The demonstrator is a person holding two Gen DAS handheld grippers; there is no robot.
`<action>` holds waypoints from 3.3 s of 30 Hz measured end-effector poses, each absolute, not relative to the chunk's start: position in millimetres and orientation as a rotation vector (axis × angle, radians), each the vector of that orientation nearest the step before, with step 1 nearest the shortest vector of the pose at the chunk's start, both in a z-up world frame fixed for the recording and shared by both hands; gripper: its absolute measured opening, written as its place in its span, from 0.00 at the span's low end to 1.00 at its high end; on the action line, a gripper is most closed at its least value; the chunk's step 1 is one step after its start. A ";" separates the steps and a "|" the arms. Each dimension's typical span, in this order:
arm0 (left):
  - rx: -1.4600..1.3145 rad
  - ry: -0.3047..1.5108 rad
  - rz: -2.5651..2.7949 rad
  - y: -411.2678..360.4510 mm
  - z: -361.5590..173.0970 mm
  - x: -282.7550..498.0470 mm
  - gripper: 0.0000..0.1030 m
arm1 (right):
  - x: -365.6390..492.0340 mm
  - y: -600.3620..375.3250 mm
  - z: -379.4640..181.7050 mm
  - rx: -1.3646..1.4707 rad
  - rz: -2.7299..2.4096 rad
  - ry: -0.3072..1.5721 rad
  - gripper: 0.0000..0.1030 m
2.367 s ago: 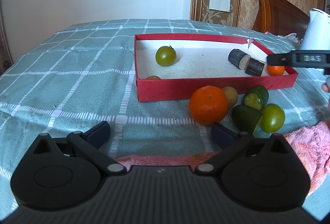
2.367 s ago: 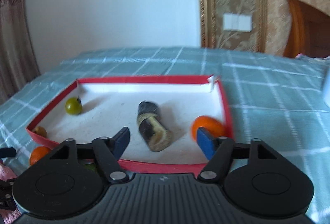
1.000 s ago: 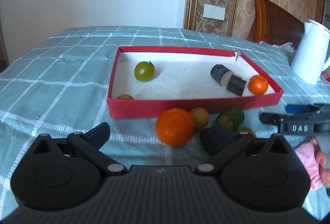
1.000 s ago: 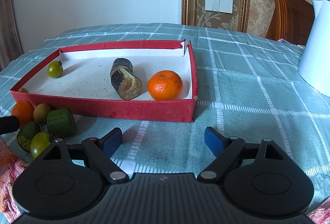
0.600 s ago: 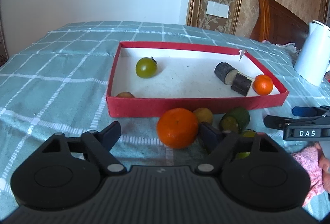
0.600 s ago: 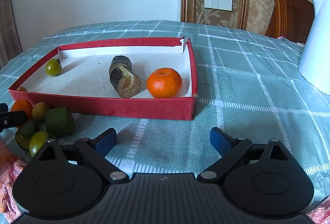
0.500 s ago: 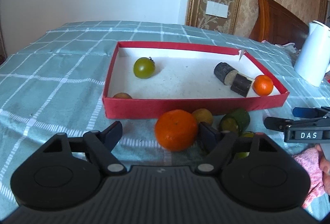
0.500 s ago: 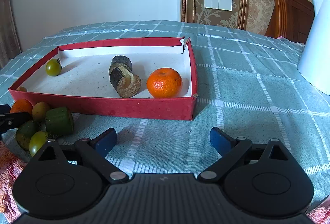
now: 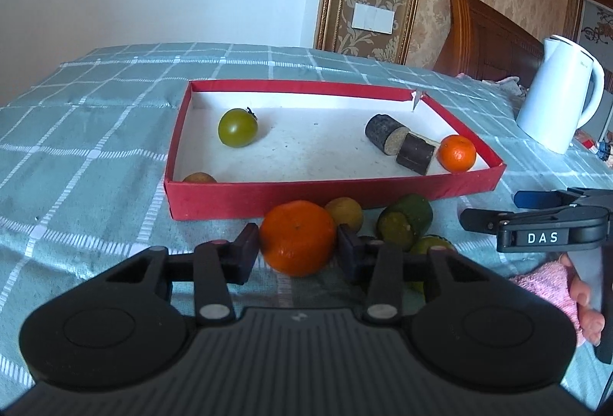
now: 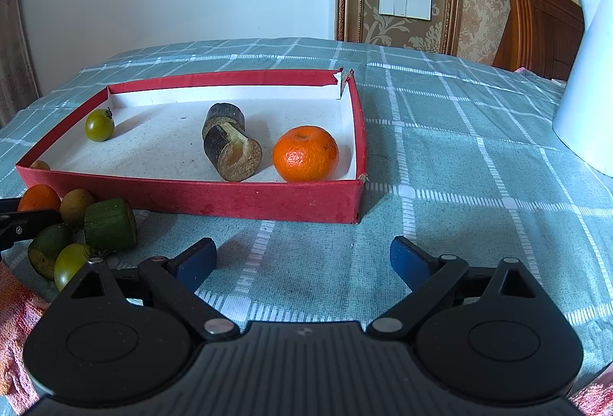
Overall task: Organize fruits
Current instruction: 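Grasp the large mandarin with the left tool and lift it over the box, then lower the mandarin into the box, open the left tool and withdraw, then lower the right tool onto a green tomato and close its fingers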
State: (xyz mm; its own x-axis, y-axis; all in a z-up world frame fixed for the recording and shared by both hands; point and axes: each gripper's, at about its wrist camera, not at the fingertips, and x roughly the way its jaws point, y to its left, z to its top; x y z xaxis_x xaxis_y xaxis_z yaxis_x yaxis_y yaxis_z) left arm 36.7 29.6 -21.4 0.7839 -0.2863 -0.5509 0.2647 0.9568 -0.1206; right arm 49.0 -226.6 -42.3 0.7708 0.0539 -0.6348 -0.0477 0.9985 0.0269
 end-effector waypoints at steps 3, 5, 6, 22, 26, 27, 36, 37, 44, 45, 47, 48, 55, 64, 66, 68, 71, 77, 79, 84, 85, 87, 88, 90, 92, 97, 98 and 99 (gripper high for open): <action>-0.036 0.590 -0.297 31.1 -19.8 32.8 0.39 | 48.8 -226.6 -42.2 0.010 0.055 0.689 0.95; -0.028 0.576 -0.301 32.2 -17.3 28.6 0.39 | 48.9 -226.7 -42.2 0.010 0.055 0.689 0.95; -0.027 0.570 -0.304 33.0 -15.1 26.4 0.39 | 48.8 -226.7 -42.2 0.010 0.055 0.689 0.95; 0.006 0.531 -0.260 28.5 20.2 94.8 0.39 | 49.0 -227.2 -42.8 0.010 0.051 0.691 0.97; 0.009 0.566 -0.252 23.6 7.9 113.6 0.39 | 49.0 -227.4 -42.8 0.010 0.051 0.692 0.97; 0.010 0.572 -0.250 22.8 5.1 115.5 0.39 | 49.1 -227.4 -42.8 0.010 0.051 0.692 0.97; 0.022 0.627 -0.240 21.0 -12.2 130.6 0.39 | 49.2 -227.4 -42.8 0.010 0.051 0.691 0.97; 0.017 0.629 -0.238 21.3 -11.6 131.2 0.39 | 49.3 -227.3 -42.8 0.010 0.051 0.691 0.98; 0.034 0.620 -0.224 21.2 -10.8 121.3 0.48 | 49.5 -227.7 -42.7 0.013 0.052 0.694 0.99; 0.027 0.613 -0.223 23.3 -9.5 117.8 0.49 | 49.9 -227.6 -43.0 0.012 0.052 0.694 0.99; 0.012 0.588 -0.212 28.7 -4.7 107.8 0.54 | 50.0 -228.3 -43.1 0.012 0.052 0.694 0.99; 0.008 0.576 -0.203 31.0 -1.6 101.9 0.56 | 50.1 -228.0 -43.1 0.012 0.052 0.694 0.99; 0.029 0.473 -0.199 42.7 12.6 44.6 0.77 | 50.2 -227.6 -42.8 0.013 0.052 0.694 0.99; 0.143 0.486 -0.201 38.4 -18.7 10.5 0.86 | 50.2 -227.7 -42.6 0.013 0.052 0.694 0.99; 0.110 0.494 -0.188 44.3 -20.7 14.6 0.90 | 50.2 -227.8 -42.6 0.013 0.052 0.694 0.99; 0.081 0.510 -0.165 50.0 -22.7 20.1 0.93 | 50.2 -227.8 -42.6 0.014 0.053 0.694 0.99; 0.085 0.549 -0.130 54.8 -29.0 30.0 0.94 | 50.2 -227.4 -43.3 0.016 0.055 0.693 0.99; 0.053 0.624 -0.131 61.4 -34.7 39.8 1.00 | 50.0 -227.4 -43.4 0.014 0.054 0.694 0.99; 0.057 0.626 -0.131 60.5 -35.2 40.8 1.00 | 50.0 -226.1 -43.7 0.010 0.053 0.695 0.99; 0.052 0.625 -0.136 61.5 -36.1 40.3 1.00 | 47.9 -226.4 -42.4 0.022 0.068 0.682 0.99; 0.052 0.624 -0.137 61.6 -36.1 40.2 1.00 | 44.2 -226.6 -40.8 0.028 0.090 0.669 0.99; 0.050 0.623 -0.138 62.1 -36.1 39.6 1.00 | 33.3 -225.2 -36.8 0.043 0.143 0.645 0.99; 0.051 0.623 -0.138 62.1 -36.2 39.6 1.00 | 26.1 -223.0 -34.6 0.048 0.178 0.629 0.99; 0.050 0.623 -0.138 62.3 -36.2 39.5 1.00 | 11.2 -215.0 -30.3 0.040 0.234 0.597 0.99; 0.050 0.623 -0.138 62.3 -36.2 39.6 1.00 | -0.6 -205.1 -26.4 0.017 0.276 0.567 0.99; 0.050 0.623 -0.138 62.4 -36.1 39.2 1.00 | -7.3 -185.7 -23.2 0.013 0.340 0.560 0.99; 0.050 0.623 -0.138 62.5 -36.1 39.2 1.00 | -6.6 -182.4 -24.1 0.011 0.346 0.563 0.99; 0.050 0.623 -0.138 62.6 -36.1 39.1 1.00 | -5.7 -179.2 -24.9 0.004 0.348 0.565 0.98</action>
